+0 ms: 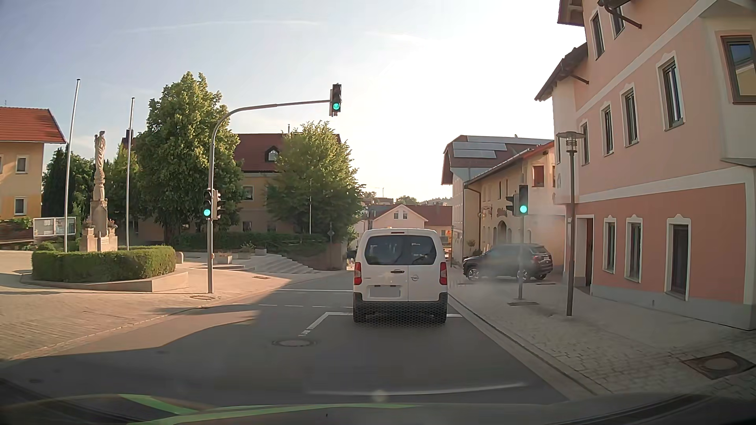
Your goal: Follow the waypoints while adhering to traffic rules and regulations
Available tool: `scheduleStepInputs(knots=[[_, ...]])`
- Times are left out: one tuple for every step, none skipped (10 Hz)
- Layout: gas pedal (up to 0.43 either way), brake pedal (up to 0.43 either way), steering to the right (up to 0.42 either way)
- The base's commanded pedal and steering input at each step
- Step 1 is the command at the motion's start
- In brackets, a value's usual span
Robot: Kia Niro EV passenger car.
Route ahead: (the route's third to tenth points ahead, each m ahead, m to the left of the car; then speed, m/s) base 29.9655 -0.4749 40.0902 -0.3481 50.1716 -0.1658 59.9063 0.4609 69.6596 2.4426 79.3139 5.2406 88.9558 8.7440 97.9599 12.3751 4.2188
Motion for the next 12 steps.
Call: scheduleStepInputs(knots=[[0.0, 0.006, 0.019], [0.0, 0.0, 0.019], [0.0, 0.0, 0.019], [0.0, 0.0, 0.018], [0.0, 0.0, 0.017], [0.059, 0.0, 0.018], [0.087, 0.0, 0.017], [0.118, 0.0, 0.018], [0.138, 0.0, 0.018], [0.15, 0.0, 0.018], [0.157, 0.0, 0.017], [0.157, 0.0, 0.017]])
